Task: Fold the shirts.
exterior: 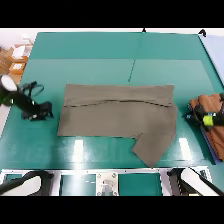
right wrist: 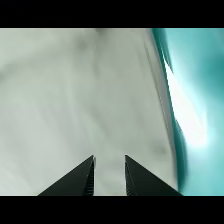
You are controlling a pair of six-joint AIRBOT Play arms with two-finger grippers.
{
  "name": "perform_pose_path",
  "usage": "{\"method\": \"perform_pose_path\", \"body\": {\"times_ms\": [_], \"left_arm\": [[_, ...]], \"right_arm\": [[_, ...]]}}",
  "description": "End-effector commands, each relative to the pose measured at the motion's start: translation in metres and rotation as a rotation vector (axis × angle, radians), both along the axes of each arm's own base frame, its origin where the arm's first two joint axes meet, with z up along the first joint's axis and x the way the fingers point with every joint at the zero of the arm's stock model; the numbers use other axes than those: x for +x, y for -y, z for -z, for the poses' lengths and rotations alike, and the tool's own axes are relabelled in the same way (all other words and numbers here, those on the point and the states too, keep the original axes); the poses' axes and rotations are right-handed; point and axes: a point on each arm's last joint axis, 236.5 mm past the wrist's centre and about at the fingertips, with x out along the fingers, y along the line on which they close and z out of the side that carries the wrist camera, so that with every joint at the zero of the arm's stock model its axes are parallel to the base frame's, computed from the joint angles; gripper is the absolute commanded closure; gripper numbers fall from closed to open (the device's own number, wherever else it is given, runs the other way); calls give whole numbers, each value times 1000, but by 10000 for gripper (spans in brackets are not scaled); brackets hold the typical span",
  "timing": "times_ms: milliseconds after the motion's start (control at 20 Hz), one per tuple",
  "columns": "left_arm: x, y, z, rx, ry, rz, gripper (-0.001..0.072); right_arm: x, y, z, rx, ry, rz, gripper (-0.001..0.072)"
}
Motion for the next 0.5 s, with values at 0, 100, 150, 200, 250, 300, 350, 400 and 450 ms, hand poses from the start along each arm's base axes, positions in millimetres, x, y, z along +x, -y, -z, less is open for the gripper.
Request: {"method": "perform_pose_path", "body": {"times_ms": [0, 100, 150, 200, 250, 300, 350, 400, 450], "left_arm": [[-44, 45, 11, -159, 73, -132, -13], [-55, 60, 20, -222, 102, -191, -4], [-58, 63, 28, -236, 104, -225, -3], [-61, 66, 36, -251, 100, -257, -3], [-60, 67, 44, -256, 109, -288, -3], [-57, 67, 49, -265, 133, -316, -3], [-49, 66, 52, -275, 171, -354, -2], [-39, 65, 54, -284, 212, -399, -2], [-32, 60, 56, -279, 243, -443, -2]], "right_arm": [[-49, -23, 28, -35, -45, 87, 479], [-58, -32, 35, -49, -33, 83, 469], [-62, -38, 39, -43, -40, 78, 381], [-66, -43, 44, -28, -57, 80, 311], [-67, -46, 45, -24, -63, 71, 310], [-67, -49, 45, -19, -68, 69, 309], [-68, -53, 45, -8, -78, 64, 309], [-70, -58, 45, 8, -96, 63, 309], [-73, -62, 44, 24, -115, 61, 309]]}}
